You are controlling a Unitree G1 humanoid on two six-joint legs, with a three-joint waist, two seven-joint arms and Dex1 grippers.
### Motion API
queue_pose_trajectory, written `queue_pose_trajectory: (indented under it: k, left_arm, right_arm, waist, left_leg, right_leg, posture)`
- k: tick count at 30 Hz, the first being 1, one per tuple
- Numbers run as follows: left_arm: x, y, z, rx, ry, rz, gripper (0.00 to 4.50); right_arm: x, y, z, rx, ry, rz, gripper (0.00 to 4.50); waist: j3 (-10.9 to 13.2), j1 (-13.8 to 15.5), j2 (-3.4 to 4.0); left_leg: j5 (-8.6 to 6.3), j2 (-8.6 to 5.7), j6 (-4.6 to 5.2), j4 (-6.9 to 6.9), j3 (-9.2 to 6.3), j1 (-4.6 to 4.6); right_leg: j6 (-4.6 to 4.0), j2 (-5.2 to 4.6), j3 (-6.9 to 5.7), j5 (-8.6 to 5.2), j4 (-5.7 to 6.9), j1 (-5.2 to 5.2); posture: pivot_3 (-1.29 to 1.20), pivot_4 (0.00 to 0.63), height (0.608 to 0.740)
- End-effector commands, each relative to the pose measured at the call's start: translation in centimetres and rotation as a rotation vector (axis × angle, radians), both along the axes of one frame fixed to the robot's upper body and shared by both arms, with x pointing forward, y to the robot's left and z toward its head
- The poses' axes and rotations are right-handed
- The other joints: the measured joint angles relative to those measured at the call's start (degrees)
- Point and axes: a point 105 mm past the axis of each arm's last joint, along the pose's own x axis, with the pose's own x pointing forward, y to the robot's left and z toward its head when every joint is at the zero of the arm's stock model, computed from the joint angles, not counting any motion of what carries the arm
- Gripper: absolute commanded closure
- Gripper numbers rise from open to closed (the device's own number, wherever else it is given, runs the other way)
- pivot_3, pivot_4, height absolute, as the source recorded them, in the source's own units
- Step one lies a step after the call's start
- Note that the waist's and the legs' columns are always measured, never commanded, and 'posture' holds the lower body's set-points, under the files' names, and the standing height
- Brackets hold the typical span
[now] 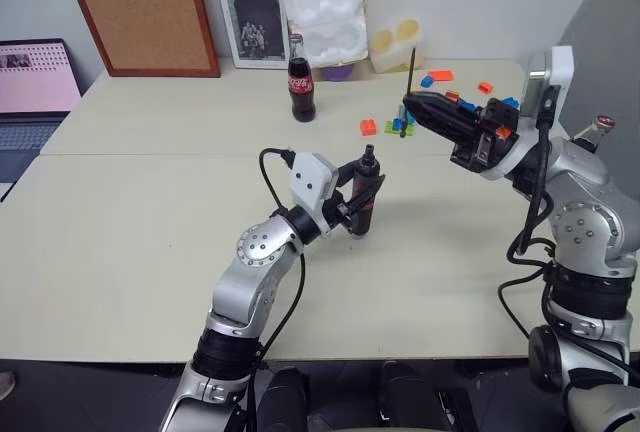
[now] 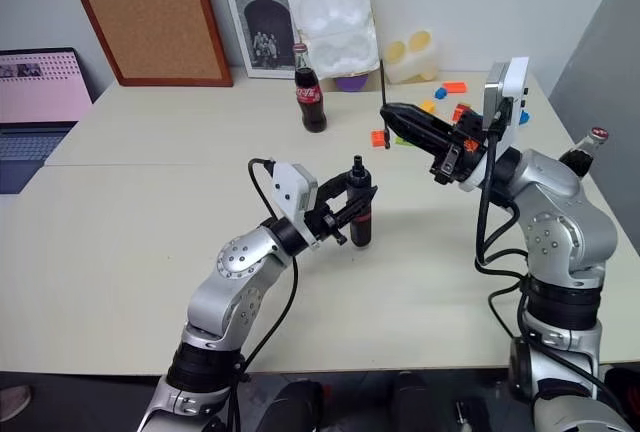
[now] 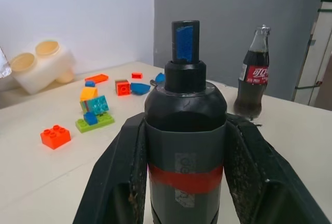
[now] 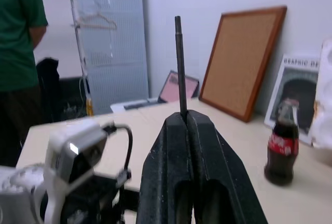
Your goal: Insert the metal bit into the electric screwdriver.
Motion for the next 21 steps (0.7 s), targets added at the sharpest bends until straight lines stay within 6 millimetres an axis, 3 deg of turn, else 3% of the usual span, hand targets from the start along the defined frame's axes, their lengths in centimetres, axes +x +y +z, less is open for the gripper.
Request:
queue_pose_trajectory:
  k: [1,9,18,21]
  left_arm:
    - [-1.1,-0.7,1.4,-0.024,-0.056,-0.047,2.84]
    - [-1.8,-0.7,2.3,-0.023,-0.064,-0.106,2.84]
    - [-1.9,-0.6,0.5,0.032,-0.039,-0.107,2.84]
    - [-2.0,-0.7,0.1,0.053,-0.047,-0.115,2.84]
  right_arm:
    - [-0.8,0.5,1.5,0.054,-0.077,0.047,4.5]
    - [-0.4,0.9,1.8,0.079,-0.072,0.112,4.5]
    - [-0.4,1.0,0.7,0.044,-0.014,0.178,4.5]
    - [-0.6,1.2,-0.5,-0.006,0.03,0.211,4.5]
  waist:
    - [0.0,0.01,0.0]
    - [0.01,-0.04,0.02]
    - [0.02,-0.02,0.03]
    - [0.02,0.02,0.03]
  left_leg:
    - [0.0,-0.01,0.0,0.0,0.0,0.0]
    - [0.0,-0.01,0.0,0.0,0.01,0.01]
    - [0.0,0.0,0.0,-0.01,0.01,0.01]
    - [0.0,0.0,0.0,-0.01,0.01,0.01]
  right_leg:
    - [0.0,0.0,0.01,0.0,-0.01,0.0]
    - [-0.04,-0.01,0.01,0.01,0.01,0.0]
    - [-0.07,-0.01,0.02,0.02,0.0,-0.01]
    - [-0.06,-0.01,0.01,0.01,0.0,0.0]
  posture:
    - [0.0,0.15,0.74]
    - [0.0,0.15,0.74]
    - [0.0,0.15,0.74]
    - [0.0,0.15,0.74]
